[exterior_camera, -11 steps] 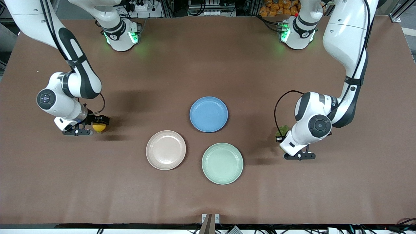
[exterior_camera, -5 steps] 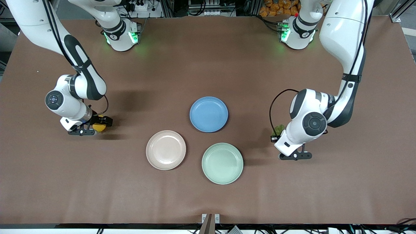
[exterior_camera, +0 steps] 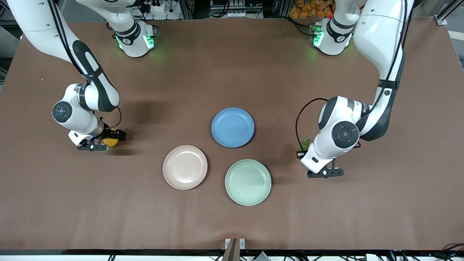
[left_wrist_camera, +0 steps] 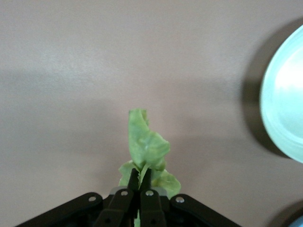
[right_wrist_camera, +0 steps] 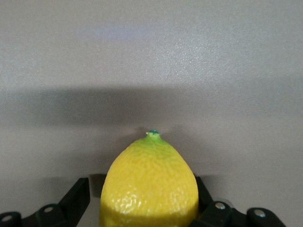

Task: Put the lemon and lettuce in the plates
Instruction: 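Lift the lettuce with the left gripper while the right gripper grasps the lemon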

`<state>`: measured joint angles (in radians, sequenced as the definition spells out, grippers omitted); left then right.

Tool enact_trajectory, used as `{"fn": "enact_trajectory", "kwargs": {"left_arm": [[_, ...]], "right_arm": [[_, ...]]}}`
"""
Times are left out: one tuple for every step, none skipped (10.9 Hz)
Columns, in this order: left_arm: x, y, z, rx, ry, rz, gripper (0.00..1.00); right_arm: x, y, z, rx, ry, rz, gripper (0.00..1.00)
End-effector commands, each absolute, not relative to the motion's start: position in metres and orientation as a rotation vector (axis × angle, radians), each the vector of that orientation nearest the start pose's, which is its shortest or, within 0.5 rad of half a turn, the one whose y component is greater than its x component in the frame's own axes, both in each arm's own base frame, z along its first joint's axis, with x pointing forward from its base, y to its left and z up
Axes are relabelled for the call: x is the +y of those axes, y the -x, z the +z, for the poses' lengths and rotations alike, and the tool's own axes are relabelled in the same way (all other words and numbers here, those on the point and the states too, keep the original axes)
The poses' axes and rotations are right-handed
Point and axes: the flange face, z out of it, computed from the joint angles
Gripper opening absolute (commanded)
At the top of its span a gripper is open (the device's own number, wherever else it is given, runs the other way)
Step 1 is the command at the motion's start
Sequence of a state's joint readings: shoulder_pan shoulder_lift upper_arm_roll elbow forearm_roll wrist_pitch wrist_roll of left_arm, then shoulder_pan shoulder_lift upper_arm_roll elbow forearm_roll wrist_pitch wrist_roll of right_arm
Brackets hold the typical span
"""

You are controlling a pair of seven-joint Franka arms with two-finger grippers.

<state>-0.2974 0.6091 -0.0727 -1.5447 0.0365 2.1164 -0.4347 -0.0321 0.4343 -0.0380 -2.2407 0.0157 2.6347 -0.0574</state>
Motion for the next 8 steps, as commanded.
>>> {"fn": "enact_trajectory", "kwargs": {"left_arm": [[-0.266, -0.647, 0.299, -0.155, 3.135, 0.073, 0.0], [-0.268, -0.65, 0.3, -0.174, 3.14, 0.065, 0.0], [-0.278, -0.649, 0.3, -0.183, 3.152, 0.067, 0.0], [-0.283, -0.652, 0.303, -0.191, 3.167, 0.062, 0.0], [-0.289, -0.651, 0.298, -0.202, 3.184, 0.082, 0.0], [-0.292, -0.651, 0.297, -0.221, 3.205, 0.1, 0.0], [-0.297, -0.649, 0.293, -0.23, 3.221, 0.115, 0.0], [-0.3, -0.648, 0.291, -0.236, 3.225, 0.12, 0.0]], "right_arm": [[-0.042, -0.533, 0.165, 0.053, 3.141, 0.062, 0.52], [-0.043, -0.534, 0.166, 0.06, 3.141, 0.069, 0.45], [-0.047, -0.535, 0.167, 0.067, 3.14, 0.069, 0.43], [-0.051, -0.535, 0.167, 0.041, 3.139, 0.076, 0.35], [-0.051, -0.539, 0.171, 0.022, 3.136, 0.095, 0.33], [-0.05, -0.548, 0.179, 0.016, 3.132, 0.131, 0.33], [-0.043, -0.56, 0.191, 0.005, 3.127, 0.162, 0.34], [-0.036, -0.57, 0.202, 0.006, 3.125, 0.186, 0.34]]}}
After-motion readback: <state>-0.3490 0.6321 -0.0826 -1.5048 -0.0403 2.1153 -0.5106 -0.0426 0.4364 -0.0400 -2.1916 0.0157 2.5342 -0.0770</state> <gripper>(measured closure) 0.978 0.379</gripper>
